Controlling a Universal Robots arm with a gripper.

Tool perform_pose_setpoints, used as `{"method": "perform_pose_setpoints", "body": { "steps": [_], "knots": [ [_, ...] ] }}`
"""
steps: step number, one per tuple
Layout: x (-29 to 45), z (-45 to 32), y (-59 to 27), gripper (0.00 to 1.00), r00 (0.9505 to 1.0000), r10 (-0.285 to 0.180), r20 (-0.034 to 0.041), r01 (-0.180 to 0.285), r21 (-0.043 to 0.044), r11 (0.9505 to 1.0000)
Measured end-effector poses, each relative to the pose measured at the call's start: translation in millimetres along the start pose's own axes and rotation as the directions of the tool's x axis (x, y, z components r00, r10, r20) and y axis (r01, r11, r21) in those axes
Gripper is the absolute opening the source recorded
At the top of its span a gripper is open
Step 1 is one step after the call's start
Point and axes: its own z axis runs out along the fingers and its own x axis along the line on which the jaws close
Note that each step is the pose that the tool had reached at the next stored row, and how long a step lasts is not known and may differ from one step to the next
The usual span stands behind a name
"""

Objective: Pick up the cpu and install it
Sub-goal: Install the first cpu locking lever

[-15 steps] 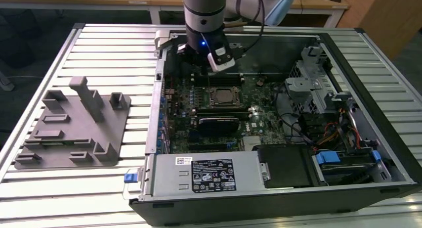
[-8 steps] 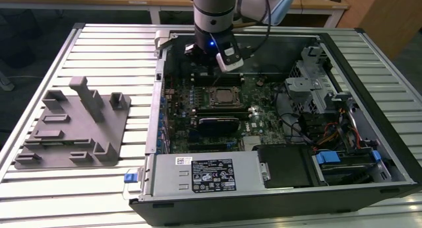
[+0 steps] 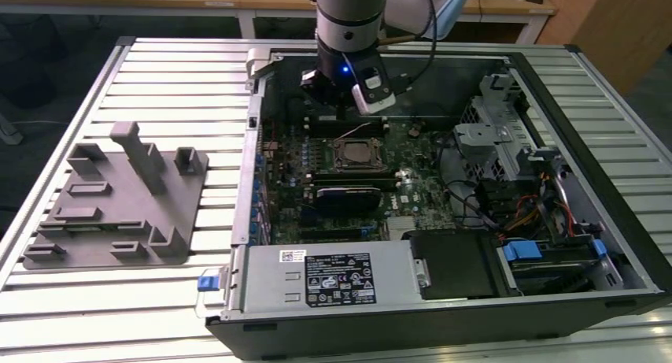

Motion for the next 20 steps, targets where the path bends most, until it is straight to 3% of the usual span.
{"method": "perform_pose_setpoints", "body": {
  "steps": [8, 14, 20],
  "knots": [
    [-0.1, 2.8, -1.2, 0.11, 1.0000, 0.004, 0.0071, -0.004, 0.0002, 1.0000],
    [-0.1, 7.0, -2.2, 0.11, 0.9995, 0.020, 0.0266, -0.020, 0.0002, 0.9998],
    [0.0, 10.7, -3.1, 0.11, 0.9973, 0.047, 0.0565, -0.047, -0.0019, 0.9989]
  ]
}}
